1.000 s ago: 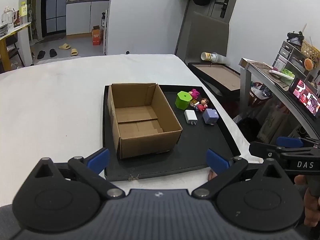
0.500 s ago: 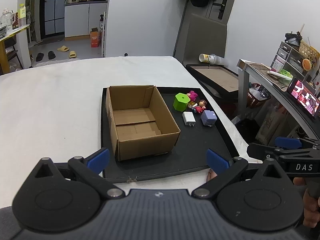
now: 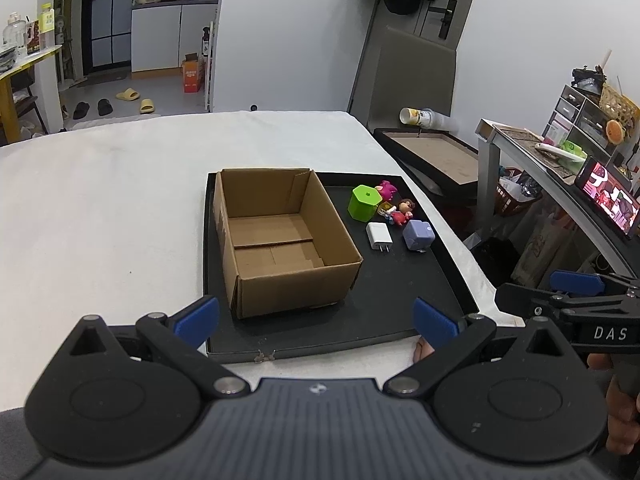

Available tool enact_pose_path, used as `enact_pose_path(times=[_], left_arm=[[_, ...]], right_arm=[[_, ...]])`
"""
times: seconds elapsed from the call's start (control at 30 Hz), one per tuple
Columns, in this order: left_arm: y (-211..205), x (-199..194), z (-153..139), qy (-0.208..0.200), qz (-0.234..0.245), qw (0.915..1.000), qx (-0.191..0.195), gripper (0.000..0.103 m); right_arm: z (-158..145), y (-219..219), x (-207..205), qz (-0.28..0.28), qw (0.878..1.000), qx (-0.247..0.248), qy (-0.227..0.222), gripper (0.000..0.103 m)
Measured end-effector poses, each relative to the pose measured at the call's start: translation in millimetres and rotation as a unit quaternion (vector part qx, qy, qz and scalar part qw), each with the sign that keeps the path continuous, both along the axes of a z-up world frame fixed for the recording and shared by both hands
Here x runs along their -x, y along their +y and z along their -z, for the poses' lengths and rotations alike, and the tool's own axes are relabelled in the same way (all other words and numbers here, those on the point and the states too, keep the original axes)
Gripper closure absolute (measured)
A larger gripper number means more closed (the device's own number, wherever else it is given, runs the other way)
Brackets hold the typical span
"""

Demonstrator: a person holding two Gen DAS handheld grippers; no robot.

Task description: Organize rigid objects

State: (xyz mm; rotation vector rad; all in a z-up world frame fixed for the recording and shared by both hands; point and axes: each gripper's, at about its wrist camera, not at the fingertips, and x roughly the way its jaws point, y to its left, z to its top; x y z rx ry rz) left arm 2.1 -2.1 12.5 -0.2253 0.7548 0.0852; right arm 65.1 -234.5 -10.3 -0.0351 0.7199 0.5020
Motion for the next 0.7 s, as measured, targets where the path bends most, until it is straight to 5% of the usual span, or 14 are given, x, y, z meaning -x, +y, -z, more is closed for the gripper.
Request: enact_pose_path(times=[0.7], left_arm=[[-1.9,2.1,3.9,0.000,0.006,1.0000,0.001,0.000]], right_arm=[[-1.6,0.4,0.3,-0.001,1.000,0.001,-0.003,0.000]])
